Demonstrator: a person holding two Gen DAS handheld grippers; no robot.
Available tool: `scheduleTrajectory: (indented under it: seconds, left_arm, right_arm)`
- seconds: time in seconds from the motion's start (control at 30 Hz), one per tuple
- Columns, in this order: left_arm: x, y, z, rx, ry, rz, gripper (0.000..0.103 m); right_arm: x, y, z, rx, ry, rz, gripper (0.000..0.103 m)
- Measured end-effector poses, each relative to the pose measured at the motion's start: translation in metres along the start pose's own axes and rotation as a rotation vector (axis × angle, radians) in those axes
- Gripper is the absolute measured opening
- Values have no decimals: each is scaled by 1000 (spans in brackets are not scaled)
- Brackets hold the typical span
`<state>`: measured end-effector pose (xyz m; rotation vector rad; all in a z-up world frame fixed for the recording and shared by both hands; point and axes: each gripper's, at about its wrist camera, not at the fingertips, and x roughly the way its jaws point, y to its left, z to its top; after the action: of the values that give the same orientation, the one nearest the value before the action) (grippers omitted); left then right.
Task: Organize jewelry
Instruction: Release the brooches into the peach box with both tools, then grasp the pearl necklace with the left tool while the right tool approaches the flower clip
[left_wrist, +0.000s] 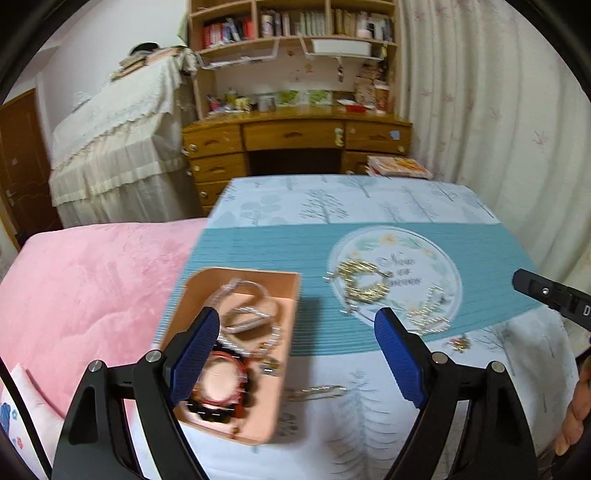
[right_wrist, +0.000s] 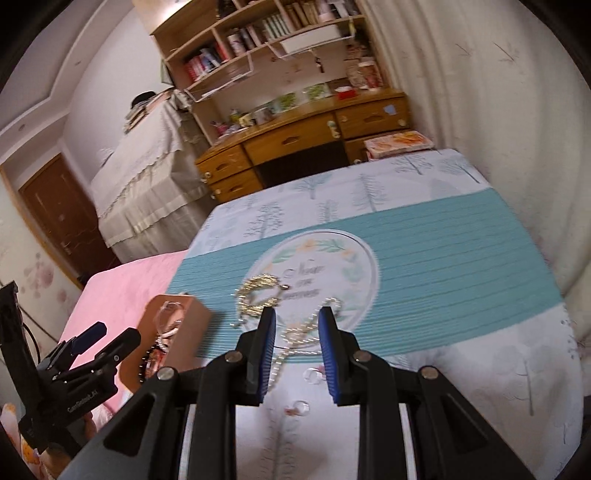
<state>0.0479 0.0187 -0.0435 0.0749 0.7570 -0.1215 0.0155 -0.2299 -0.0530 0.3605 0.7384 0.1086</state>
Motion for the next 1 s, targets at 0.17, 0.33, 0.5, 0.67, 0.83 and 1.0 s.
scheduleTrajectory:
  seconds: [0.17, 0.33, 0.5, 0.67, 0.83, 1.0]
  left_arm:
    - [24, -31, 0, 43, 79, -88, 84]
    - [51, -63, -2, 113, 155, -172, 84]
    - [76, -87, -5, 171, 213, -203, 79]
    - [97, -101, -7, 192, 275, -228, 68]
    - [114, -109, -7, 208, 329, -231, 60]
    - [128, -114, -6, 197, 378, -237, 47]
  right_arm:
    - [5, -17, -5, 21, 24, -5, 24]
    - [13, -35, -11, 31, 48, -10, 24]
    - [22, -52, -16, 49, 82, 3, 24]
    - [32, -61, -18, 50, 109, 15, 24]
    - [41, -68, -17, 56, 130, 35, 24]
    - [51, -75, -17, 62, 148, 56, 24]
